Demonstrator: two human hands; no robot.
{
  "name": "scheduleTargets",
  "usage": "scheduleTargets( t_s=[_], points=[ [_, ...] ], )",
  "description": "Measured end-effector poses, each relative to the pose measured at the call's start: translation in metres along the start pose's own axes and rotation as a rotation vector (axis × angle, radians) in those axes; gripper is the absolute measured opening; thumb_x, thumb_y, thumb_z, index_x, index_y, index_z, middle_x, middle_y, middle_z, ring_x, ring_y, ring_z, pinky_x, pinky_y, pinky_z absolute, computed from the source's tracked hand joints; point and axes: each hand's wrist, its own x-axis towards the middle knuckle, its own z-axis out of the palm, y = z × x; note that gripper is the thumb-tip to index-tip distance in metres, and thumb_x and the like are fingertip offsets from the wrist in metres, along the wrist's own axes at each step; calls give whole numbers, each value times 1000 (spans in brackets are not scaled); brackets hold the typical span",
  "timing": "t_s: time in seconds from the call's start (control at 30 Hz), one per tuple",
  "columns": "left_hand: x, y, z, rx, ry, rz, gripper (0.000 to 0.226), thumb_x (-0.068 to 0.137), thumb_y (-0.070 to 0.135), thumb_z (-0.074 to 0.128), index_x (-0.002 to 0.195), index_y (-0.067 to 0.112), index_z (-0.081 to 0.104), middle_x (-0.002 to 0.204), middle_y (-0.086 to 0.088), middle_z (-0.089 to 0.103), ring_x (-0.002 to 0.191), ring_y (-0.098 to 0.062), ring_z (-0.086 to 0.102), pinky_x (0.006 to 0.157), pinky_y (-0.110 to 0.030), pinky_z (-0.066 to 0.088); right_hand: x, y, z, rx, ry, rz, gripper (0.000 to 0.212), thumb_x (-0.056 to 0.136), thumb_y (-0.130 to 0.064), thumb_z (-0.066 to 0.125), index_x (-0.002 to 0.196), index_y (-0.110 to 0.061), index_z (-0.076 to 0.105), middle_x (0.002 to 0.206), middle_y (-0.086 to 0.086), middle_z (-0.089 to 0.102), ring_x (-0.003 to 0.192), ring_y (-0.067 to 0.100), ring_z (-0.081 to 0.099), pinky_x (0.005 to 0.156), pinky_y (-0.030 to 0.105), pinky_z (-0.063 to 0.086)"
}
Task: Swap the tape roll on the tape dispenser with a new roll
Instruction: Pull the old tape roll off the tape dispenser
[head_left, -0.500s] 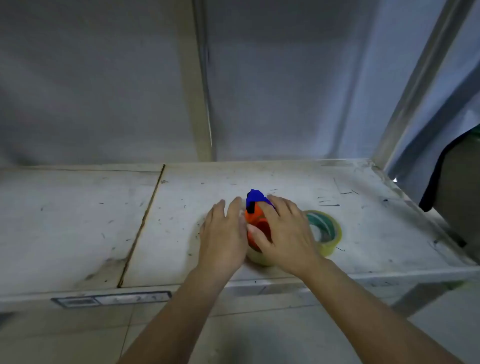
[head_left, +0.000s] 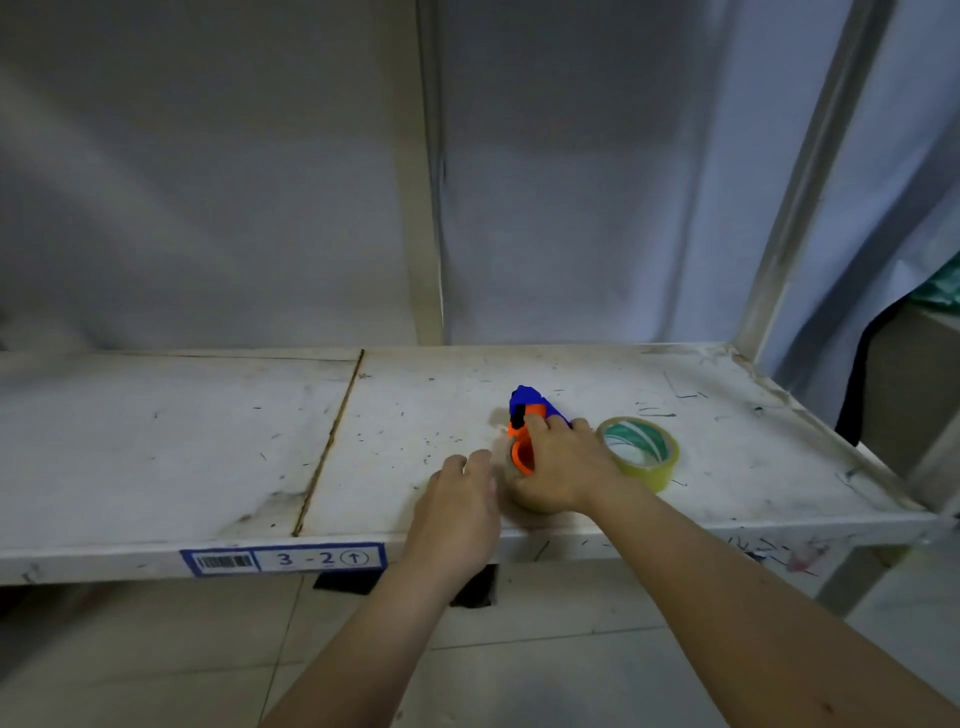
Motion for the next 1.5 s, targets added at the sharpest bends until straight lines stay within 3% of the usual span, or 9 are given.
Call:
scheduleTargets(
  t_s=[0.27,0.33,0.43,0.57,0.8,0.9,1.0,1.3,1.5],
  points=[
    [-31,11,-22,-259,-120,-254,32,97,22,31,123,9,47,119,-11,56,111,-28,54,86,-35,44,-51,-22,-4,448,165,58,64,56,-63,60,106,-25,47,97,1,61,90,25,57,77,38,51],
    [-34,20,-26,-607,-115,-435,27,96,21,32,105,10,55,105,-7,63,98,-26,62,80,-36,49,-67,-20,-10,585,249,38,58,54,-59,69,99,-28,50,94,-5,63,87,18,59,74,38,54],
    [-38,36,-27,-1153,-137,-650,29,96,24,36,96,8,61,88,-10,68,81,-24,65,75,-36,50,-90,-14,-20,647,278,-19,78,57,-57,77,120,-26,44,112,-10,52,104,13,51,81,29,45],
    [-41,60,-32,-1567,-196,-722,28,96,23,42,109,5,59,104,-17,66,86,-26,62,80,-40,49,-107,-2,-28,649,323,-58,88,61,-54,77,133,-25,36,122,-8,46,113,13,45,86,26,38],
    [-36,62,-27,-1609,-218,-575,18,94,20,49,90,9,63,82,-8,71,75,-19,64,67,-29,49,-107,15,-30,348,345,-18,96,56,-76,55,137,-27,39,126,-4,57,120,21,39,94,39,41],
    [-29,53,-21,-1582,-227,-472,16,91,17,52,90,7,65,75,-8,73,66,-16,69,65,-28,53,-97,21,-25,509,196,-8,100,53,-75,60,138,-29,35,133,-6,51,121,18,46,98,40,44],
    [-22,46,-17,-1536,-165,-435,23,80,17,62,98,1,66,84,-13,70,69,-19,66,64,-28,52,-88,26,-17,732,74,-28,83,50,-69,71,121,-36,43,116,-11,60,103,10,60,88,43,53],
    [-6,26,-29,-1678,-272,-486,39,75,23,66,110,7,66,108,-18,71,103,-33,66,99,-58,42,-64,15,-24,870,115,-134,70,57,-46,82,112,-49,39,110,-17,55,100,6,58,83,38,56],
    [0,26,-35,-1586,-130,-560,27,87,23,57,106,5,64,99,-17,70,92,-28,67,71,-48,56,-59,13,-19,746,187,-219,83,50,-47,83,118,-48,36,114,-18,49,105,8,53,83,39,54]
  ],
)
